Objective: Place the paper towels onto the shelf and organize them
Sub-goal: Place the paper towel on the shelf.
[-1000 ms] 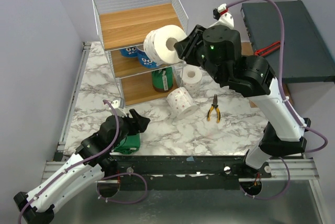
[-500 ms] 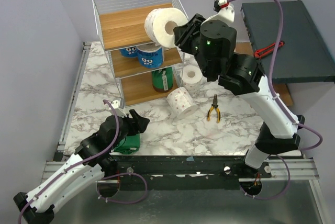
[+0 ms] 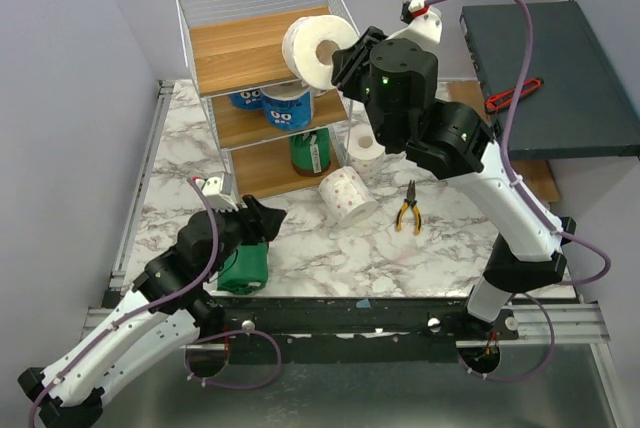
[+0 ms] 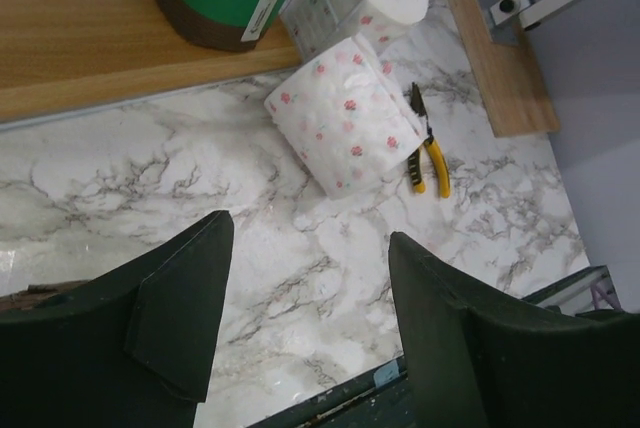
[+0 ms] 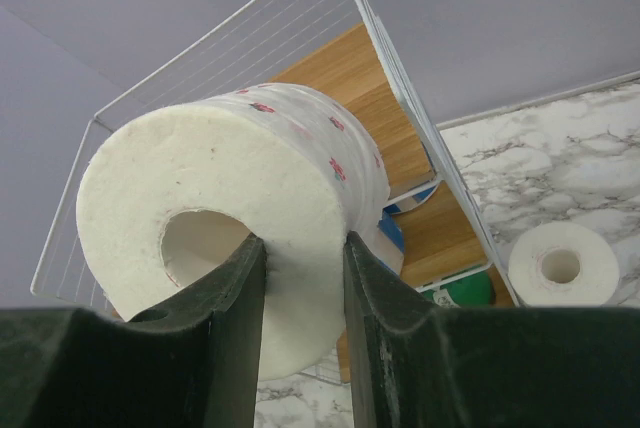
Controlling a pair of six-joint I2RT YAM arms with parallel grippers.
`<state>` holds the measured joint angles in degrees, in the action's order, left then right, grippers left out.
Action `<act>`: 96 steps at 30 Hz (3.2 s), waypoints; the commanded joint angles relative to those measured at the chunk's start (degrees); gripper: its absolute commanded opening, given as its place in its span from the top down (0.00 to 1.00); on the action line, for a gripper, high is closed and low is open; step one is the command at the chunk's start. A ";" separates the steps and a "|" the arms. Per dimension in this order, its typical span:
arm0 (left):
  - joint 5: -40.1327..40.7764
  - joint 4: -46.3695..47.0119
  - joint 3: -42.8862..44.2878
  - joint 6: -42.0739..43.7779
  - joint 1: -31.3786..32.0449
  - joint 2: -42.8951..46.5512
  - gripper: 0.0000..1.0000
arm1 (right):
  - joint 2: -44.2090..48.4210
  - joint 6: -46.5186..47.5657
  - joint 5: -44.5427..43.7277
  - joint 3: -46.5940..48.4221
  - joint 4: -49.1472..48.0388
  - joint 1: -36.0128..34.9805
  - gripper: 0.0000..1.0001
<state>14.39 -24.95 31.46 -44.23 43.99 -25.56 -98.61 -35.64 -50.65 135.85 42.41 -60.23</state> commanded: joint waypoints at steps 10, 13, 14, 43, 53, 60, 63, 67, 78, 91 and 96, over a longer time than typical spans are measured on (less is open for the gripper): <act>3.74 16.65 11.13 17.66 -0.04 -1.25 0.27 | -1.68 -1.59 1.49 -0.40 -3.74 3.38 0.92; 2.65 22.07 12.23 23.20 -0.03 -2.51 0.20 | -1.71 -2.11 2.28 -0.68 -3.74 4.12 0.90; 1.93 24.37 12.46 25.21 -0.04 -3.18 0.14 | -1.73 -2.22 2.58 -0.68 -3.74 4.28 0.90; -13.07 60.54 22.48 67.78 0.13 -29.38 0.01 | -2.57 -1.88 4.79 -1.76 -4.35 4.61 0.78; -12.90 67.23 25.62 67.83 0.12 -36.36 0.01 | -1.51 -1.48 5.04 -3.83 -4.62 4.85 0.77; -10.71 68.95 28.67 66.94 0.10 -40.84 0.01 | -1.06 -1.38 6.22 -4.74 -5.04 5.03 0.76; -10.42 69.45 30.10 66.95 0.12 -42.31 0.01 | -1.15 -1.28 6.35 -4.81 -5.06 5.03 0.76; -9.55 69.40 31.41 66.99 0.13 -43.81 0.01 | -1.08 -1.01 6.70 -4.89 -5.06 5.02 0.74; -5.29 70.20 33.84 68.22 0.05 -47.36 0.01 | -0.77 0.03 6.95 -5.20 -5.06 5.07 0.56; -3.14 71.13 33.53 68.64 -0.26 -47.91 0.01 | 0.01 1.97 6.93 -4.82 -6.96 5.12 0.35; -2.73 70.83 34.10 68.56 -0.65 -48.34 0.01 | 0.17 2.76 6.65 -4.42 -7.18 5.10 0.22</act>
<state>10.09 44.95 64.07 24.21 43.83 -73.21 -98.45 -34.44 -44.69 131.90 35.16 -55.00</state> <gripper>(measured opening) 0.988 0.745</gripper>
